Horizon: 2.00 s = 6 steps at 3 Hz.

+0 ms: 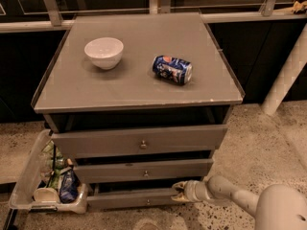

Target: Open bottom drawer

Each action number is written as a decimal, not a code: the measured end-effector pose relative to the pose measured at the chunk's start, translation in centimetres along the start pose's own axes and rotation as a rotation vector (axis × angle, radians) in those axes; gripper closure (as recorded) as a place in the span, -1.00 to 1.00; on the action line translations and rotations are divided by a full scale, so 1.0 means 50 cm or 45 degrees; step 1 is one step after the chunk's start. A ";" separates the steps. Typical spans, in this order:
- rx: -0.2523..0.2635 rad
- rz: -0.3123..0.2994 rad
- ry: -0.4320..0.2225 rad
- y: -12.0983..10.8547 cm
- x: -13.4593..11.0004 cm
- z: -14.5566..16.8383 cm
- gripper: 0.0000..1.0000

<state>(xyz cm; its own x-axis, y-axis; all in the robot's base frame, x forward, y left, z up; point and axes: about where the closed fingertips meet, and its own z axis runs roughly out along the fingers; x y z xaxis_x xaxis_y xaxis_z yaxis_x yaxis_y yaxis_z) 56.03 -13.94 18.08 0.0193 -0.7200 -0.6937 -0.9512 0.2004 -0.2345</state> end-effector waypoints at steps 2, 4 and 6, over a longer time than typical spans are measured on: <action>-0.005 0.007 -0.002 0.003 0.002 0.005 -0.29; 0.000 0.090 -0.018 0.028 0.029 0.009 -0.72; 0.017 0.148 -0.021 0.070 0.042 -0.006 0.21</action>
Offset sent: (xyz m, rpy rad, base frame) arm 0.0002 0.0008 -0.0099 0.0054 0.0170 -0.0096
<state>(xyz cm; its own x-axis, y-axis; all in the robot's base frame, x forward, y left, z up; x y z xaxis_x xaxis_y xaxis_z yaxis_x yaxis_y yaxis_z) 52.66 -14.95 16.00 -0.0855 -0.6804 -0.7278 -0.9433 0.2905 -0.1607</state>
